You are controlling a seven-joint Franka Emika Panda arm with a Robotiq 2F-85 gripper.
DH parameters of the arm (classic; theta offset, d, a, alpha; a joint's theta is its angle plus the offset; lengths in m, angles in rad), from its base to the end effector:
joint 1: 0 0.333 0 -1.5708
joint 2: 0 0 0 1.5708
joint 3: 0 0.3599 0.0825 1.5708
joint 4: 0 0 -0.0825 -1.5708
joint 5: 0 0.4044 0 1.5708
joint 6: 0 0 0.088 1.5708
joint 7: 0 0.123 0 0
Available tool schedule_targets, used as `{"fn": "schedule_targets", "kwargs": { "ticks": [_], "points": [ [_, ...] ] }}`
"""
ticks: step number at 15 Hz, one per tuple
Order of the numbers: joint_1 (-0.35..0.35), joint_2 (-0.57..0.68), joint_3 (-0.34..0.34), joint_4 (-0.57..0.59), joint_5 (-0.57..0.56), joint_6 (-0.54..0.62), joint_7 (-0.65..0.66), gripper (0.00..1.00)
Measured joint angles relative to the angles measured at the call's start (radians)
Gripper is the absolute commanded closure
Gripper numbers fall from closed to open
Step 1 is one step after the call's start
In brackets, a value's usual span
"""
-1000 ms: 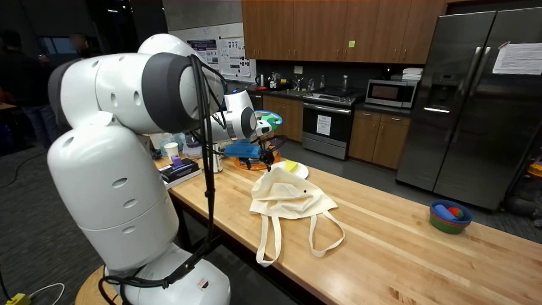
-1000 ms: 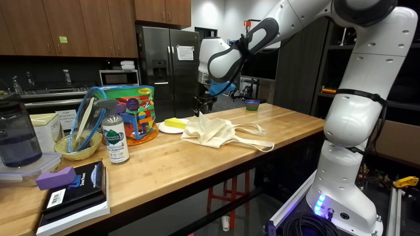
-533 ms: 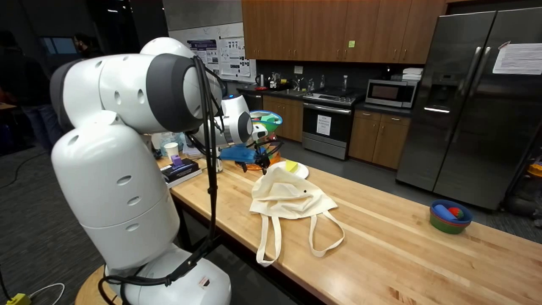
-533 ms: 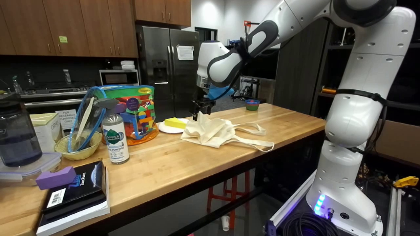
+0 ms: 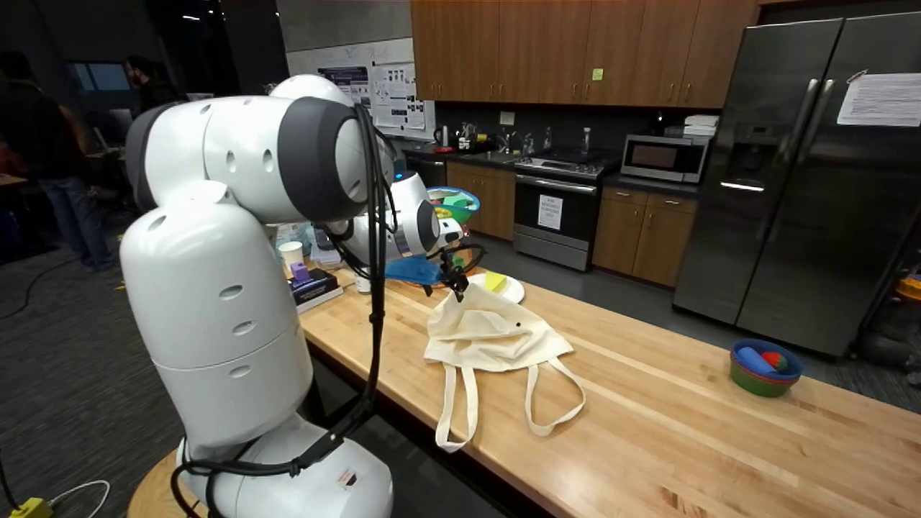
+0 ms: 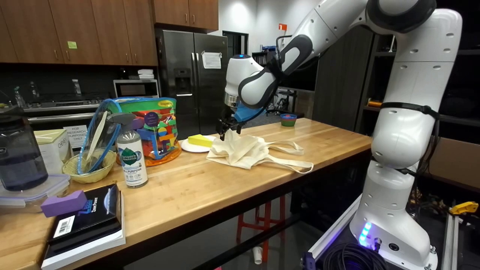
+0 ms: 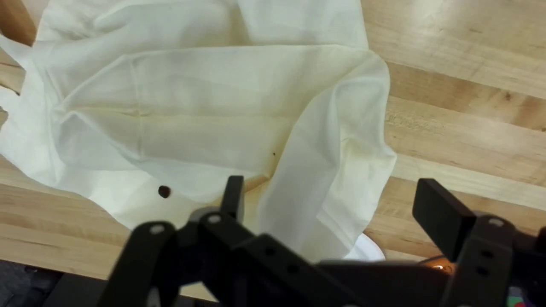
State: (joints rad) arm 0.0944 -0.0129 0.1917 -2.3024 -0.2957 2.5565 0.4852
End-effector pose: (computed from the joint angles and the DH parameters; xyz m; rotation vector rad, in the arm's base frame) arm 0.5307 0.1579 0.3940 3.0194 0.0401 0.4857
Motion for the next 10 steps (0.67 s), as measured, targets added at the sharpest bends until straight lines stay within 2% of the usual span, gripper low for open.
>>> {"fn": "schedule_targets", "kwargs": {
  "ticks": [4,10],
  "points": [
    [0.001,0.035,-0.015,0.025,-0.070,0.014,0.077,0.00],
    [0.025,0.099,-0.029,0.069,-0.075,0.013,0.113,0.00]
  ]
}}
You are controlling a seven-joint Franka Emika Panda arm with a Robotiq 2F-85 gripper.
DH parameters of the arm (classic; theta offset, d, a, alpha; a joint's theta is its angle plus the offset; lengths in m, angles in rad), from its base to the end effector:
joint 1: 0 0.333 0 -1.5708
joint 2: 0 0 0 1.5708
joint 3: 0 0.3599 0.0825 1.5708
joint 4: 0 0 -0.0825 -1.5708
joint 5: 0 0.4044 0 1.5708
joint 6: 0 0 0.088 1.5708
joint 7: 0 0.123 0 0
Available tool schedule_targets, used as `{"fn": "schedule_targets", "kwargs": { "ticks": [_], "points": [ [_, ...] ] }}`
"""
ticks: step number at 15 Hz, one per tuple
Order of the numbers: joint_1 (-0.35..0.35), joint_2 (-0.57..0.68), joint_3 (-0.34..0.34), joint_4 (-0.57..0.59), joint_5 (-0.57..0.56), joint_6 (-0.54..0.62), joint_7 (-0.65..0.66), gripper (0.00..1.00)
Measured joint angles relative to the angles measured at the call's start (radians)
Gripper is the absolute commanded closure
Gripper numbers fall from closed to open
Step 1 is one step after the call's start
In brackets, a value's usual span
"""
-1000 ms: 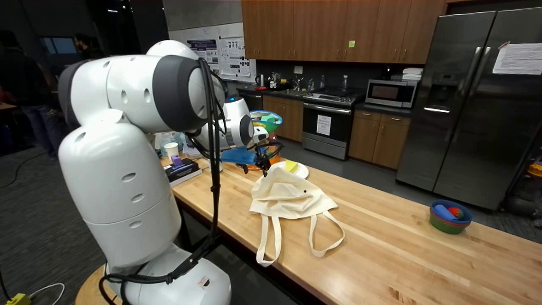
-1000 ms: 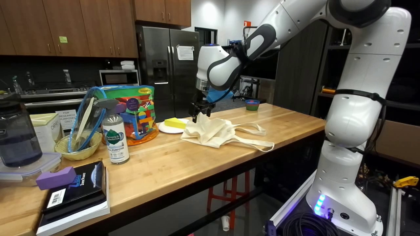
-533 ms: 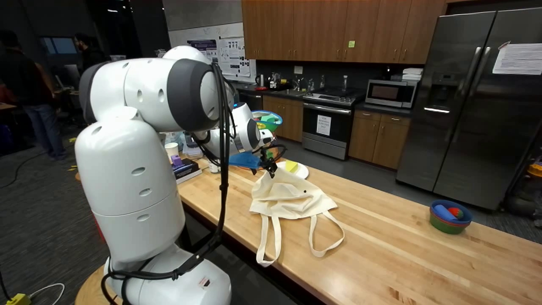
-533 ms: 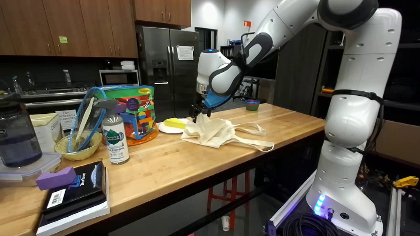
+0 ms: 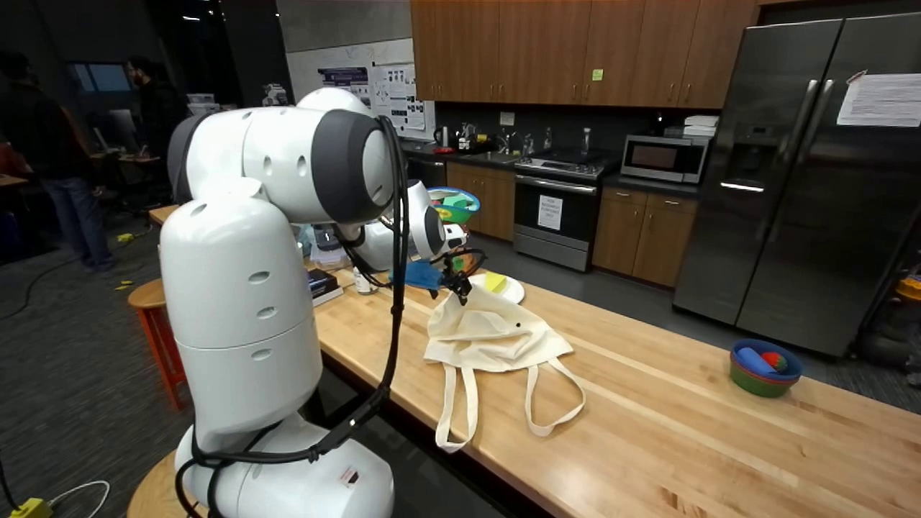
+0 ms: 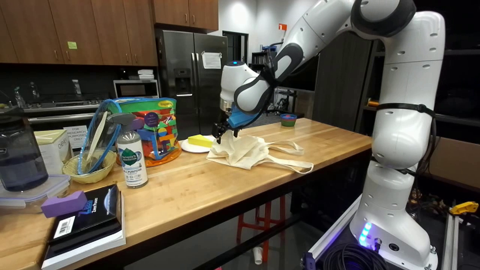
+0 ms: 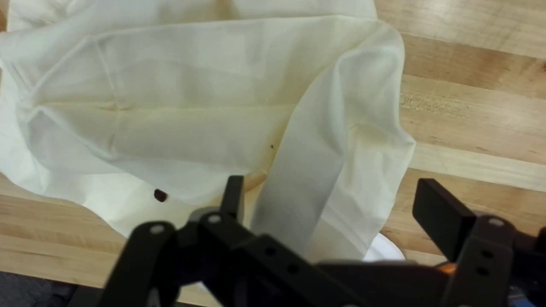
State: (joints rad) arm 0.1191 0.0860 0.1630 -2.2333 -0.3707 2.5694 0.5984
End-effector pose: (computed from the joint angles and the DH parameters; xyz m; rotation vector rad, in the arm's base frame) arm 0.5574 0.1634 0.3727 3.0057 -0.0469 0.4873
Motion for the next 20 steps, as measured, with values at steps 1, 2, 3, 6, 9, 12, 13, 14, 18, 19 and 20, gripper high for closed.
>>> {"fn": "schedule_targets", "kwargs": {
  "ticks": [1,2,3,6,9,12,13,14,18,19,20],
  "points": [
    [0.004,0.007,-0.002,0.003,0.000,0.000,0.002,0.00],
    [0.007,0.013,-0.003,0.006,0.000,0.000,0.003,0.00],
    [0.007,0.016,-0.003,0.008,0.000,0.000,0.003,0.00],
    [0.007,0.017,-0.005,0.010,0.000,0.000,0.003,0.00],
    [0.007,0.017,-0.005,0.010,0.000,0.000,0.003,0.00],
    [0.007,0.017,-0.005,0.010,0.000,0.000,0.003,0.00],
    [0.007,0.017,-0.005,0.010,0.000,0.000,0.003,0.00],
    [0.007,0.017,-0.005,0.010,0.000,0.000,0.003,0.00],
    [0.007,0.017,-0.005,0.010,0.000,0.000,0.004,0.26],
    [0.009,0.017,-0.006,0.010,0.001,0.000,0.002,0.32],
    [0.012,0.017,-0.009,0.009,0.004,0.000,0.002,0.38]
  ]
}}
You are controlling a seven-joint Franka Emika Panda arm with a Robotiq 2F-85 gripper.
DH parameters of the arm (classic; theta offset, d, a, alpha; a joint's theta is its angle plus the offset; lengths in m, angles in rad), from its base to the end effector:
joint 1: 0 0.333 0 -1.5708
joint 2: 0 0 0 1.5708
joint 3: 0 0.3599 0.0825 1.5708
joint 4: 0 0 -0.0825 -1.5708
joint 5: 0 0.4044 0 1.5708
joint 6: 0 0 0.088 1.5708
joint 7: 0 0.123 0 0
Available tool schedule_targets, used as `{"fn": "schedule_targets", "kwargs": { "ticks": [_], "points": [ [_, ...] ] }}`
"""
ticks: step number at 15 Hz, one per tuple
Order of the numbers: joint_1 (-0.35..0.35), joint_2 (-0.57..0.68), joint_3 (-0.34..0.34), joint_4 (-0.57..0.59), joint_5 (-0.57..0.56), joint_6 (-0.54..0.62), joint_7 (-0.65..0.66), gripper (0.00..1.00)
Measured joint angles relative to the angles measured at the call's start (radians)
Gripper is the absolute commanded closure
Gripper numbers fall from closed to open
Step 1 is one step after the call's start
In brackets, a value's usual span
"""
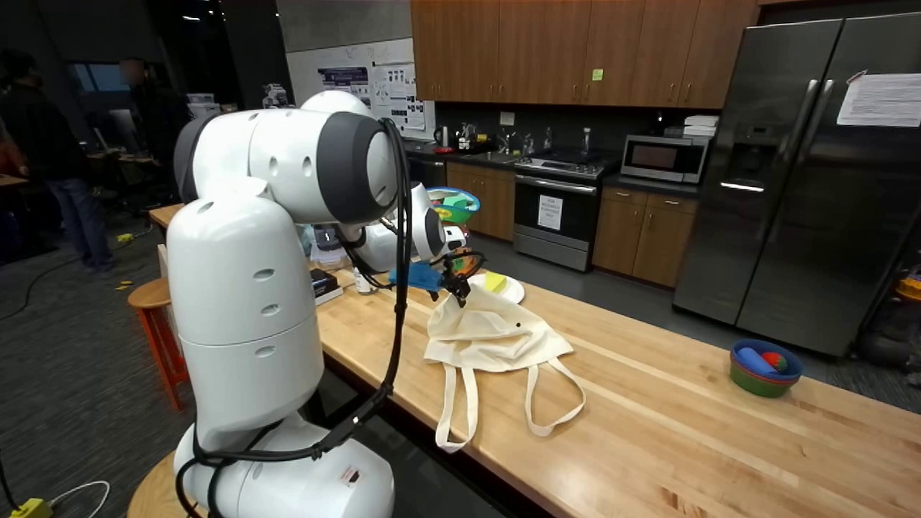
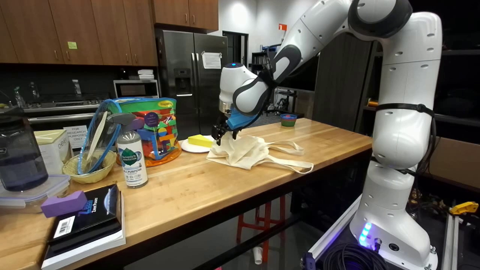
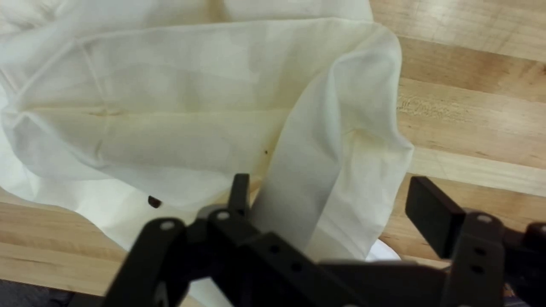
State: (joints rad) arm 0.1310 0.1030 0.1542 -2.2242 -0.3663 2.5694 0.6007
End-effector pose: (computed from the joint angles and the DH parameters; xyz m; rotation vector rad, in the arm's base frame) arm 0.5603 0.1660 0.3671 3.0106 -0.0504 0.4744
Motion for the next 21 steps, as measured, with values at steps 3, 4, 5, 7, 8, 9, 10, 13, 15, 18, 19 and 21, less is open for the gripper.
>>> {"fn": "schedule_targets", "kwargs": {
  "ticks": [3,4,5,7,8,9,10,13,15,18,19,21],
  "points": [
    [0.010,0.001,-0.004,0.000,0.014,0.001,0.003,0.62],
    [0.014,0.000,-0.005,0.000,0.014,0.004,0.012,0.69],
    [0.018,0.001,-0.006,0.000,0.013,0.008,0.024,0.79],
    [0.026,0.000,-0.008,0.001,0.008,0.022,0.058,0.92],
    [0.029,0.000,-0.010,0.001,0.006,0.030,0.076,0.99],
    [0.032,0.000,-0.012,0.001,0.006,0.038,0.093,1.00],
    [0.034,0.000,-0.015,0.001,0.006,0.042,0.106,1.00],
    [0.036,0.000,-0.024,0.002,-0.007,0.050,0.152,0.99],
    [0.037,0.000,-0.037,0.002,-0.026,0.051,0.184,0.99],
    [0.034,0.003,-0.070,0.002,-0.038,0.051,0.219,0.99],
    [0.031,0.007,-0.082,0.002,-0.038,0.051,0.225,0.99],
    [0.020,0.018,-0.109,0.004,-0.038,0.052,0.235,0.99]
  ]
}}
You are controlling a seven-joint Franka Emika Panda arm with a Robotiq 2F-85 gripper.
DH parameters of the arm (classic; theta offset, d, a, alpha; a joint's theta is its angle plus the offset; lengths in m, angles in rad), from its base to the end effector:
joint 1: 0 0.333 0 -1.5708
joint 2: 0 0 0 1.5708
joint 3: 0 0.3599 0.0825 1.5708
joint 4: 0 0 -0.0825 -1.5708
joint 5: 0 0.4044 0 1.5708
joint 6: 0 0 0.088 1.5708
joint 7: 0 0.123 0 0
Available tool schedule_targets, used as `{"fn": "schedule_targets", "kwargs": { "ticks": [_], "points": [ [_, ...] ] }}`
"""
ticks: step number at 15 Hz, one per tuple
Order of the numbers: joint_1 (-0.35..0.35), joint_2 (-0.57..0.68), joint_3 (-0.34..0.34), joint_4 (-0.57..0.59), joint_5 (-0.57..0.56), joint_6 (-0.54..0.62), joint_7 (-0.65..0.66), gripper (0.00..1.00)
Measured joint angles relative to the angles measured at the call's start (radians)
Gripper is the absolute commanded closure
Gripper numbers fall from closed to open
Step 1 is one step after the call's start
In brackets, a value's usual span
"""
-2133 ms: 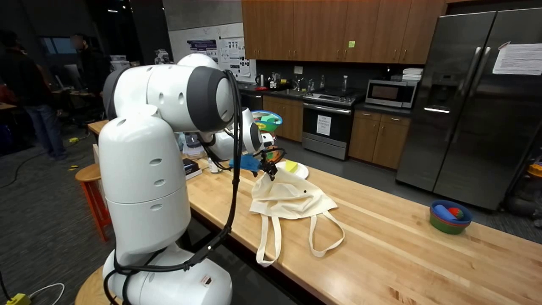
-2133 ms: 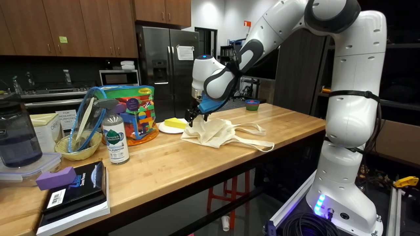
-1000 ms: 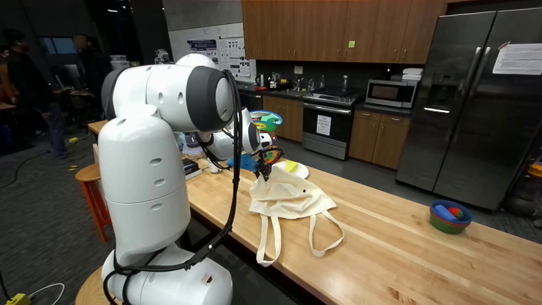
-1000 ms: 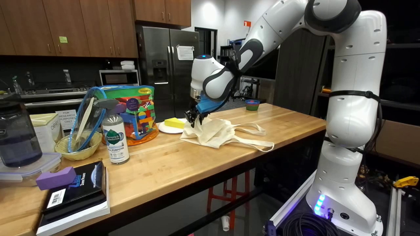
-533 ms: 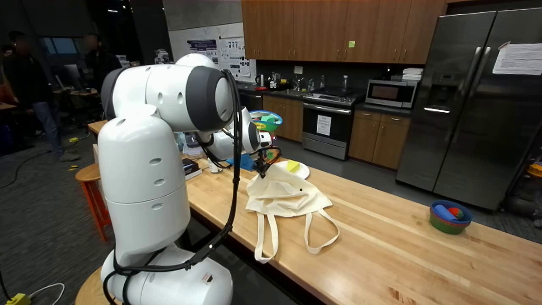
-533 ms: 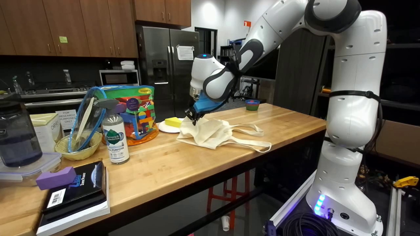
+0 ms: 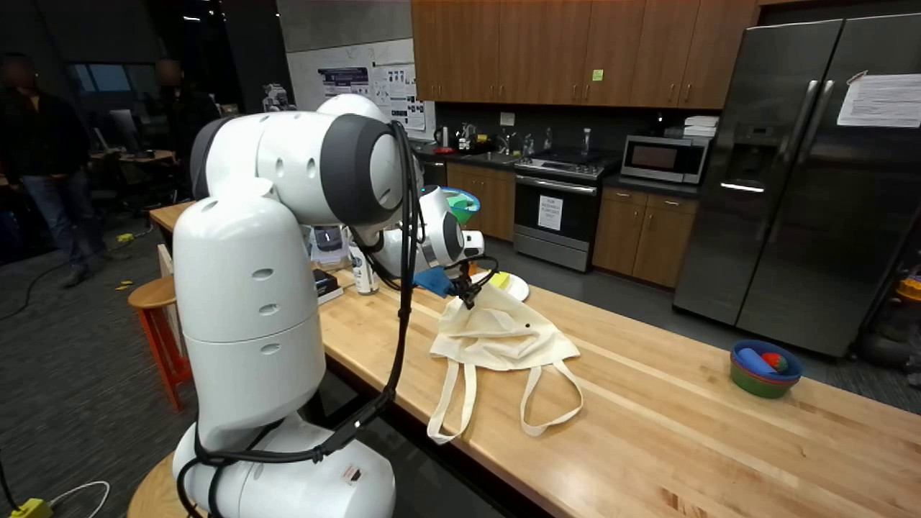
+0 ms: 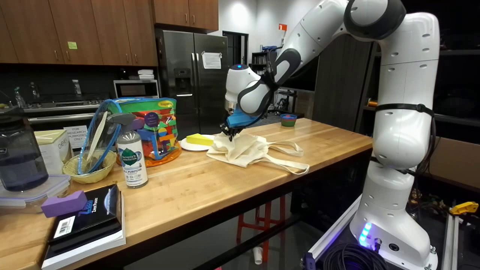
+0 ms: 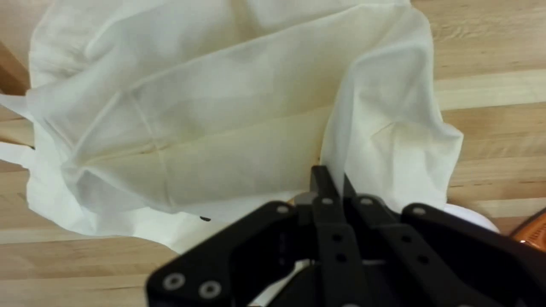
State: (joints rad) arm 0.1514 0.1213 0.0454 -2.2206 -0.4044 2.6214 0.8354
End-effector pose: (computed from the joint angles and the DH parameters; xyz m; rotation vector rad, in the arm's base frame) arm 0.5781 0.1210 0.3629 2.9803 -0.4742 0.5480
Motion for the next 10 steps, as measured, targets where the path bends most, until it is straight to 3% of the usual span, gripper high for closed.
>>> {"fn": "schedule_targets", "kwargs": {
  "ticks": [10],
  "points": [
    [-0.115,0.099,-0.170,0.033,0.010,0.029,0.000,0.99]
  ]
}}
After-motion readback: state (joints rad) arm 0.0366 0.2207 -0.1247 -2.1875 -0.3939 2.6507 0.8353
